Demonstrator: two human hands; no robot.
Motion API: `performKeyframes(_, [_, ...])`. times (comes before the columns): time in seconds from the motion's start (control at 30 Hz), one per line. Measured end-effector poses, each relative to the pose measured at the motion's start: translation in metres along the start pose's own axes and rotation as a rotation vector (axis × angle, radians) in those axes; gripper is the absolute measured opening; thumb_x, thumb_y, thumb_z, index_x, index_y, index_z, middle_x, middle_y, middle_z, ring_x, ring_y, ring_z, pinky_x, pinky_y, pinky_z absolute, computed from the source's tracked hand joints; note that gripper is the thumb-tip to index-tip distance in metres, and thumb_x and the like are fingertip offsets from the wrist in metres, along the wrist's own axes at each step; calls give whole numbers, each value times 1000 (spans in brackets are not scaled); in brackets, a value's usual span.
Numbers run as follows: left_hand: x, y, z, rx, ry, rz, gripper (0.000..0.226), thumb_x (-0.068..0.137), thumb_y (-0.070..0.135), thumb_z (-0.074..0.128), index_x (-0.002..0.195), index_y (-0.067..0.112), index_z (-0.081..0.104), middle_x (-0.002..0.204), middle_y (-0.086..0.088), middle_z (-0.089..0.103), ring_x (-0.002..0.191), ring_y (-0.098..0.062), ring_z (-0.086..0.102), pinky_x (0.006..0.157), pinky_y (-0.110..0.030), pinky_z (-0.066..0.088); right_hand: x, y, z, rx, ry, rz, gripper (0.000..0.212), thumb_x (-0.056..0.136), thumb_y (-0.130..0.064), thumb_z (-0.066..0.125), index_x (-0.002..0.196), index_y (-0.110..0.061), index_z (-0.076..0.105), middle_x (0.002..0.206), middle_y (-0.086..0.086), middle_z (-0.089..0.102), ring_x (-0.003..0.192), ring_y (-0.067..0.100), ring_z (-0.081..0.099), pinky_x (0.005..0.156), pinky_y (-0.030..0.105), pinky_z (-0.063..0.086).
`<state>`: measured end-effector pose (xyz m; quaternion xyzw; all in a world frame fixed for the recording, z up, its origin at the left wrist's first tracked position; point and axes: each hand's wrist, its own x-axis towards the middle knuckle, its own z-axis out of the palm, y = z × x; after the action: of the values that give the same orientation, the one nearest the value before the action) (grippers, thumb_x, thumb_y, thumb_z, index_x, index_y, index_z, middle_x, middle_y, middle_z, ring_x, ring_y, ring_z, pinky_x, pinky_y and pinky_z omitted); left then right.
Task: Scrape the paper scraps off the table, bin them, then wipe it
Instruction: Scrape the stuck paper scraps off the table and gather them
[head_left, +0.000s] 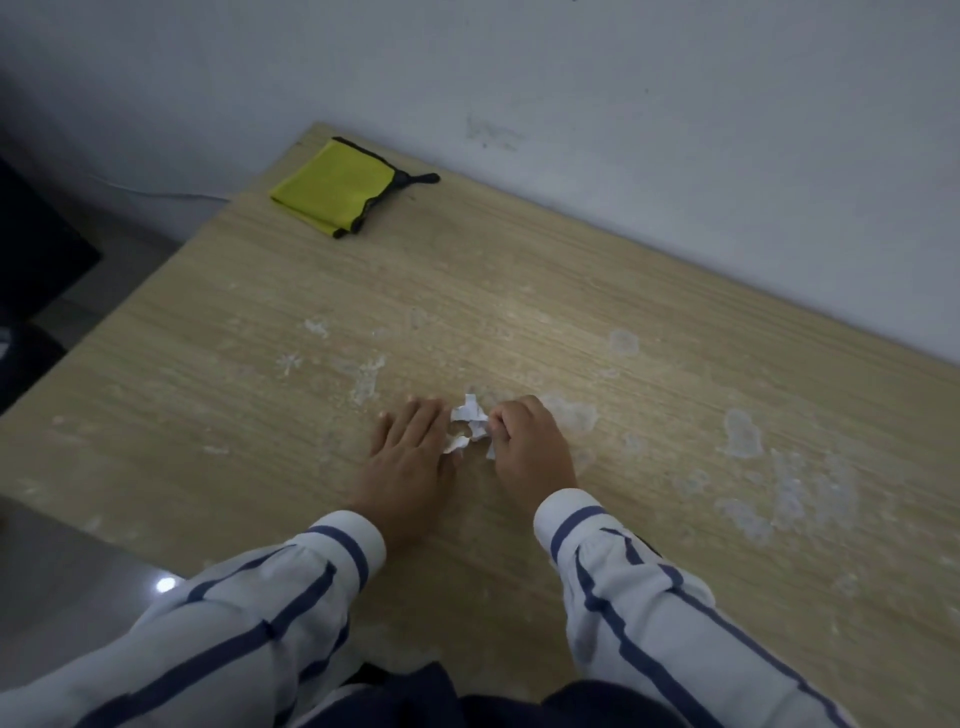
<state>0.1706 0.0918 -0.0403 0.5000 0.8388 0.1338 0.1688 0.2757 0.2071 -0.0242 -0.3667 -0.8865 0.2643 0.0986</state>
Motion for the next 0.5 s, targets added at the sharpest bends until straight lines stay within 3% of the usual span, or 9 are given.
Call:
performKeyframes(0.17, [0, 0, 4, 53, -18, 19, 76, 86, 53, 2, 147, 13, 23, 155, -8, 17, 144, -25, 6, 113, -38, -6, -1, -3, 3, -162, -76, -67, 18, 90, -13, 45, 87, -7, 62, 94, 10, 57, 85, 28, 49, 75, 38, 41])
performKeyframes(0.23, [-2, -1, 3, 52, 16, 22, 67, 89, 49, 17, 141, 12, 37, 146, -11, 36, 135, -33, 28, 112, -43, 13, -2, -2, 3, -187, -103, -93, 22, 89, -15, 45, 90, -7, 65, 94, 11, 58, 86, 30, 49, 75, 37, 40])
performKeyframes(0.3, [-4, 0, 1, 66, 58, 15, 59, 88, 47, 27, 137, 16, 42, 131, -8, 46, 116, -30, 42, 101, -42, 31, -2, -1, 2, -216, -133, -115, 28, 89, -18, 42, 96, -8, 66, 96, 11, 58, 88, 29, 49, 75, 35, 38])
performKeyframes(0.37, [-5, 3, -4, 50, 51, -13, 55, 91, 46, 33, 141, 23, 34, 126, -4, 44, 109, -25, 41, 94, -38, 32, -4, -1, 0, -198, -147, -113, 31, 90, -21, 40, 101, -9, 66, 95, 10, 56, 87, 26, 47, 75, 33, 36])
performKeyframes(0.5, [0, 9, -9, -2, 4, -58, 61, 94, 43, 40, 147, 20, 20, 131, -4, 40, 115, -24, 41, 97, -36, 33, -8, -1, -2, -65, -164, -57, 44, 86, -27, 30, 104, -7, 66, 91, 11, 56, 83, 21, 46, 71, 27, 33])
